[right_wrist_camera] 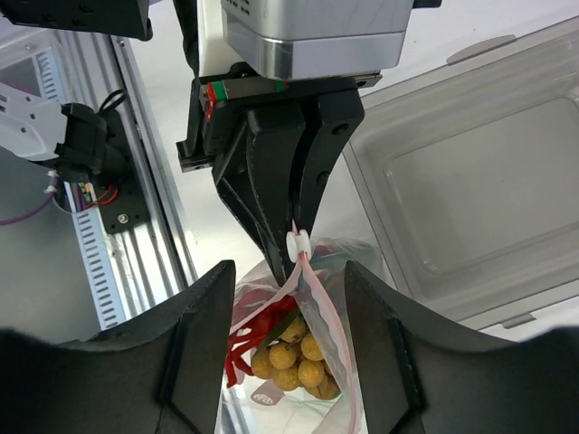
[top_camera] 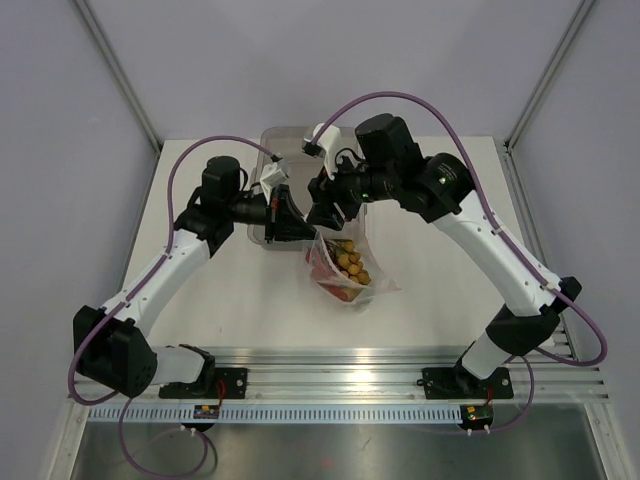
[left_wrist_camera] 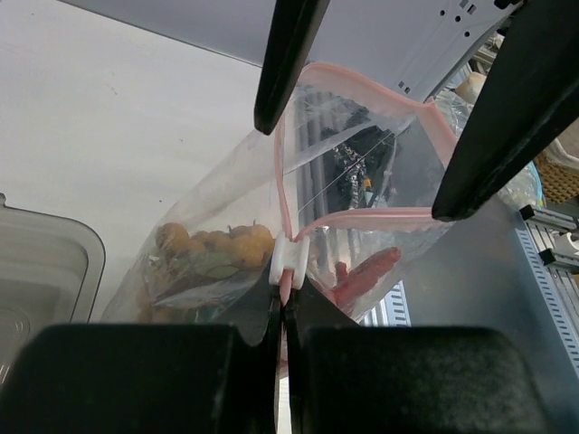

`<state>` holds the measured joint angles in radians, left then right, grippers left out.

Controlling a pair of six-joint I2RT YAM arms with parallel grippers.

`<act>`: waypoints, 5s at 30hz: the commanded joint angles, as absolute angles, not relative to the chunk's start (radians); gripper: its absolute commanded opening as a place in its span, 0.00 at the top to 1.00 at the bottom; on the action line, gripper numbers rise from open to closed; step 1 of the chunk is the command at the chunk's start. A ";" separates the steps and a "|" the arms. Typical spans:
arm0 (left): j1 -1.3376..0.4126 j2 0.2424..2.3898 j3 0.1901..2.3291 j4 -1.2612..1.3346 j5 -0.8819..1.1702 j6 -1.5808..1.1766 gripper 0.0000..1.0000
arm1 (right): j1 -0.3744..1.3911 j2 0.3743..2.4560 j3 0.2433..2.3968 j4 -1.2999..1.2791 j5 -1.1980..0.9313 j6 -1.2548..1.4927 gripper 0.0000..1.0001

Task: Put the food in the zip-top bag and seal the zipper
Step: Zip the zipper food storage bag at the center of the board.

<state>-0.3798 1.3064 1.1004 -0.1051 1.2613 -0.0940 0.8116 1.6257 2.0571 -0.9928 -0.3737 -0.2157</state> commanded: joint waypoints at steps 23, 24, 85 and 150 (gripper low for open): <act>-0.374 1.239 1.180 -0.219 1.319 0.048 1.00 | 0.827 1.683 2.075 -0.962 -0.434 -0.101 0.56; -0.374 1.239 1.180 -0.218 1.321 0.046 1.00 | 0.827 1.681 2.074 -0.959 -0.434 -0.101 0.57; -0.180 1.250 1.071 0.018 1.275 -0.190 1.00 | 0.930 1.480 1.786 -0.842 -0.058 0.034 1.00; -0.084 1.193 1.045 0.034 1.252 -0.221 1.00 | 0.928 0.993 1.371 -0.888 0.144 0.045 0.29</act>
